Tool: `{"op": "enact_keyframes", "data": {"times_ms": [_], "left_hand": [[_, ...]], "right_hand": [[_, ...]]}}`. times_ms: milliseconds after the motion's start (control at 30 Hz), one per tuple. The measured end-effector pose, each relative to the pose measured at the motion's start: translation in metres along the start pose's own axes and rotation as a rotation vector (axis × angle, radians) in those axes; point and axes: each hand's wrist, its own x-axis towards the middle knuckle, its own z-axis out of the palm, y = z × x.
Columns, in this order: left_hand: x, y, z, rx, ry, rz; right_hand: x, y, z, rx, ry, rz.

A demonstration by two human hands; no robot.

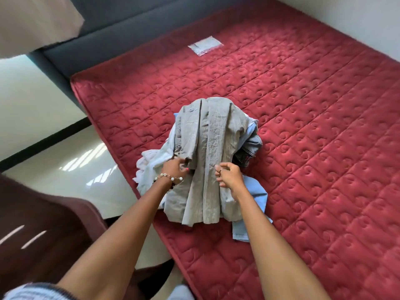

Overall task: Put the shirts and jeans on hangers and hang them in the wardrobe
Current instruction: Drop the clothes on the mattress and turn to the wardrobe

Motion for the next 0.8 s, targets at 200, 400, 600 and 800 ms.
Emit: {"op": "enact_keyframes", "data": {"times_ms": [200,400,600,800], "left_hand": [[-0.126,-0.019,-0.032,-0.236,0.228,-0.007],[-0.269,-0.072,-0.058,-0.614,0.459,-0.046],[-0.435,-0.147,-0.082,-0.86,0.831,-0.151],[-0.609,-0.215,-0.085,-0.945,1.224,-0.287]], "right_hand": [[-0.111,-0.03,0.029,-0.01,-0.142,-0.252],[-0.235,-0.025,0.068,-0.052,-0.337,-0.481],[-0.366,-0.01,0.151,-0.038,-0.641,-0.641],[-0.514,0.041,0.236,-0.127,-1.016,-0.686]]}}
